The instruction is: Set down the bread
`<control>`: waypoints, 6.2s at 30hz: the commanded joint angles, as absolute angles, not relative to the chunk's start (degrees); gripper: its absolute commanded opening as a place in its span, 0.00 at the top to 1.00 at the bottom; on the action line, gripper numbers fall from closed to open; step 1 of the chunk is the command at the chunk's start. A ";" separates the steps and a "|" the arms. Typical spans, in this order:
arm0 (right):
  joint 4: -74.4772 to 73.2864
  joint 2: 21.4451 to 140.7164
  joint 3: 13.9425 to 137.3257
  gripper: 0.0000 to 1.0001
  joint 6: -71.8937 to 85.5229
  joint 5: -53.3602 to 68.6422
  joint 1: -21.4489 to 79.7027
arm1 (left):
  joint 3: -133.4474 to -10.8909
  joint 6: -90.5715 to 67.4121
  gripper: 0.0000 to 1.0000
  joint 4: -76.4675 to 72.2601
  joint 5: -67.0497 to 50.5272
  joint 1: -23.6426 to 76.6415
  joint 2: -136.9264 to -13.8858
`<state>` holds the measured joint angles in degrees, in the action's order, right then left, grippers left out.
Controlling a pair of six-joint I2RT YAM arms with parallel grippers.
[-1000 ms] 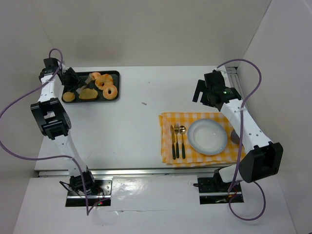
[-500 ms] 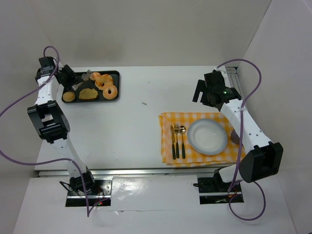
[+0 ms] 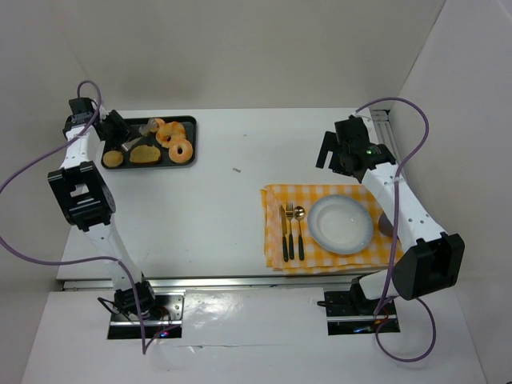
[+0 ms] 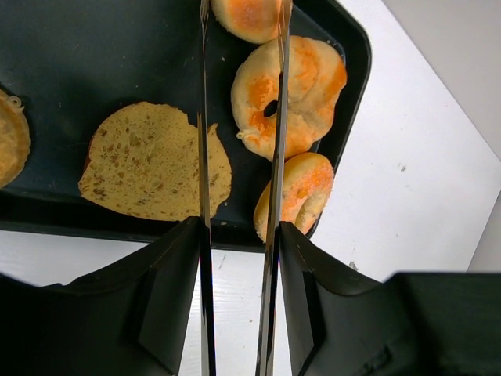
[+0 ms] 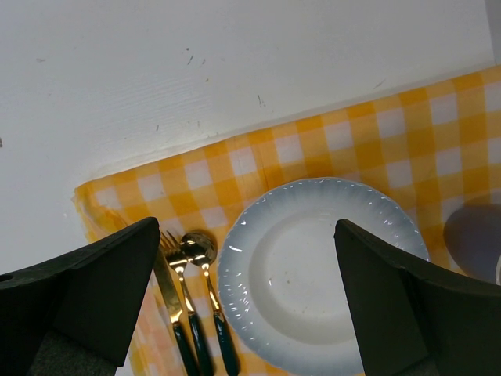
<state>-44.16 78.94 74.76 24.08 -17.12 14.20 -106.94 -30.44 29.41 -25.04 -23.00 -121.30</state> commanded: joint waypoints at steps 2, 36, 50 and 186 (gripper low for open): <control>-42.89 76.82 74.27 0.00 23.38 -17.75 13.80 | -108.72 -31.11 0.44 27.69 -27.86 -23.12 -123.57; -46.76 64.08 79.71 0.00 19.35 -18.45 13.80 | -69.45 -29.96 1.00 26.20 -29.60 -4.78 -66.90; -54.76 58.45 94.22 0.00 18.19 -25.40 13.80 | -66.43 -43.86 1.00 7.67 -19.42 50.44 -77.33; -51.15 57.30 88.85 0.00 20.13 -25.84 13.80 | -67.24 -42.98 1.00 5.81 -27.77 36.72 -80.30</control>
